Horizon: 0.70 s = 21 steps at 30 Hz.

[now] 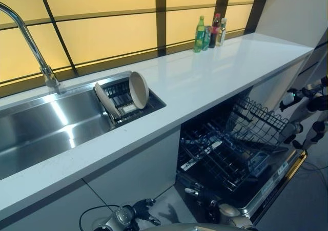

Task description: Pick up plates and place into dishwasher.

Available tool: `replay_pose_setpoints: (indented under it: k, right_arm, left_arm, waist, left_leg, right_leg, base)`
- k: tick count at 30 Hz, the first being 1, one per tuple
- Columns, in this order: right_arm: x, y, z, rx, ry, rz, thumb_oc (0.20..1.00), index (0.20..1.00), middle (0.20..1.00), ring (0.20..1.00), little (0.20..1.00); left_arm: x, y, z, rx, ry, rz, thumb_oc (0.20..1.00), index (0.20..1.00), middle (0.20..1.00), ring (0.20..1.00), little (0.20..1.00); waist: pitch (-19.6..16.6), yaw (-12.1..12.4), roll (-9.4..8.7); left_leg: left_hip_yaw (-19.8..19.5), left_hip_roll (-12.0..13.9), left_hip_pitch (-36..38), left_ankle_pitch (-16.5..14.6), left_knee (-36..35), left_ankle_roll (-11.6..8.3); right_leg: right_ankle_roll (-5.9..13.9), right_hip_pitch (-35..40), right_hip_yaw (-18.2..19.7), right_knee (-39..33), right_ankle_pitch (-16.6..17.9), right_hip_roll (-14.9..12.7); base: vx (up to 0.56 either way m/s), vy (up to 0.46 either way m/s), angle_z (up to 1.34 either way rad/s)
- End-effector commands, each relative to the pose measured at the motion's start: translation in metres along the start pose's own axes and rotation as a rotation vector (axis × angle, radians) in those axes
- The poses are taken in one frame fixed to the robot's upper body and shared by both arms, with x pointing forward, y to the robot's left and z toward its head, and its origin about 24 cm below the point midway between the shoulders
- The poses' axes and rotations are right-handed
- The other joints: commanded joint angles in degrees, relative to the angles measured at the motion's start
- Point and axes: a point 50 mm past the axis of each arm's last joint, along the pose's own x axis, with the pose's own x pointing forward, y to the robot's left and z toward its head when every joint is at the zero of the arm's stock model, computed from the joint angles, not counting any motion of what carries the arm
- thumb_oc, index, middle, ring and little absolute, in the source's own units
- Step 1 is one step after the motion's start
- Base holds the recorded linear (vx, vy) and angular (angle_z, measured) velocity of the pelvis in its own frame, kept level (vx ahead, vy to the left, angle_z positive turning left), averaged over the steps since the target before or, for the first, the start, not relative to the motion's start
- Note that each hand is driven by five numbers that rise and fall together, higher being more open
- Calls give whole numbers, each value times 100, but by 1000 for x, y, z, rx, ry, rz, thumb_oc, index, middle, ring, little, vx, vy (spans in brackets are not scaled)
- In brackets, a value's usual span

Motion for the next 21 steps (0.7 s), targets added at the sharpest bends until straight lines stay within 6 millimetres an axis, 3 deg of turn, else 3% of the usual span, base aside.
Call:
replay_pose_setpoints:
  k: [1, 7, 11, 17, 21]
  right_arm:
    - [6, 11, 55, -75, -220, 26, 1000, 1000, 1000, 1000, 1000]
    - [5, 11, 49, -28, -189, 83, 1000, 1000, 1000, 1000, 1000]
    - [3, 10, 54, 43, -209, 88, 1000, 1000, 1000, 1000, 1000]
    - [-8, -15, 65, 90, -268, 5, 1000, 1000, 1000, 1000, 1000]
    - [-7, -25, 53, 87, -251, -31, 1000, 1000, 1000, 1000, 1000]
  left_arm:
    - [5, 14, 41, 34, -144, 39, 1000, 1000, 1000, 1000, 1000]
    - [4, 13, 37, 13, -136, 4, 1000, 1000, 1000, 1000, 1000]
    - [-2, 21, 48, -122, -240, -45, 1000, 1000, 1000, 1000, 1000]
    - [-52, 46, 110, -230, -731, -442, 1000, 1000, 1000, 1000, 1000]
    - [-105, 48, 161, -305, -1184, -907, 1000, 1000, 1000, 1000, 1000]
  waist:
    - [580, 105, 215]
    - [599, 131, 187]
    - [645, 164, 194]
    - [695, 181, 375]
    - [653, 258, 435]
  left_leg:
    - [-75, -363, -44, -698, 248, 264]
    - [-67, -354, -31, -692, 242, 256]
    - [-103, -348, 11, -666, 197, 240]
    - [-129, -337, 12, -634, 136, 237]
    - [-187, -349, 73, -660, 69, 231]
  right_leg:
    - [217, 94, 267, 389, -837, 64]
    - [222, 130, 220, 369, -836, 59]
    - [227, 173, 175, 345, -819, 58]
    - [209, 186, 138, 302, -795, 43]
    - [206, 283, 91, 224, -780, 5]
  base:
    - [0, 0, 0]
    - [0, 0, 0]
    - [0, 0, 0]
    - [6, 35, 3]
    - [53, 28, 1]
